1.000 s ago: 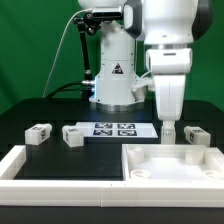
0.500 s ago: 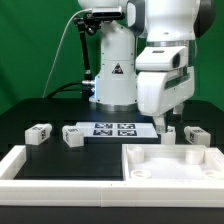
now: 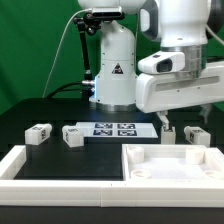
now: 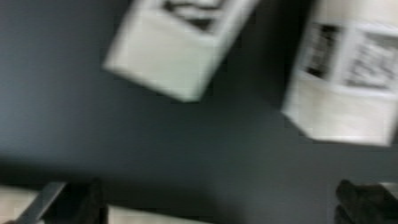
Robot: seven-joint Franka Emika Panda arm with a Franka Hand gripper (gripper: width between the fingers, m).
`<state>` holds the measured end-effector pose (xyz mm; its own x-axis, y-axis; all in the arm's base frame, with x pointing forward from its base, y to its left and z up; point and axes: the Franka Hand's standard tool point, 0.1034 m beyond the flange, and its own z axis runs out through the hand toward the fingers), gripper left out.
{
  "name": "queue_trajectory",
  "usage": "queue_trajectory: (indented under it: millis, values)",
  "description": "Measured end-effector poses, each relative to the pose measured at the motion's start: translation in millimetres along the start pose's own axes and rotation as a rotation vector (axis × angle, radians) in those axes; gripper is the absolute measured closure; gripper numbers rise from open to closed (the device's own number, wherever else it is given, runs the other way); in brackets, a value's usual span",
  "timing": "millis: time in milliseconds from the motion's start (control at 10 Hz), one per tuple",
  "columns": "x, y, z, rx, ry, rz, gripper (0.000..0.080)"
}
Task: Assemble one leg
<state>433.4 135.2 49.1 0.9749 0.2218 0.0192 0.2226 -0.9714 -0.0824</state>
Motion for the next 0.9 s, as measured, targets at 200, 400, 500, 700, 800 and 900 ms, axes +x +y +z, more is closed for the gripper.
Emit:
queue_trajectory:
  millis: [200,400,500,700,800,900]
  values:
    - [-0.2,-17.8,0.6,0.004,-0.004,-0.035,0.0151]
    - [-0.9,-16.3,0.6,0.003,-0.035,-0.035,0.0151]
    - [-6.3,-16.7,1.8,0.003,-0.081,-0.036,0.0151]
    - [-15.1,-22.6,-5.2,0.006,-0.343,-0.020,0.0151]
    - [-16.2,-29.8,-2.3,0.009,-0.444,-0.011,0.0151]
    - [-18.7,-33.8,1.2,0.013,-0.519,-0.015,0.0151]
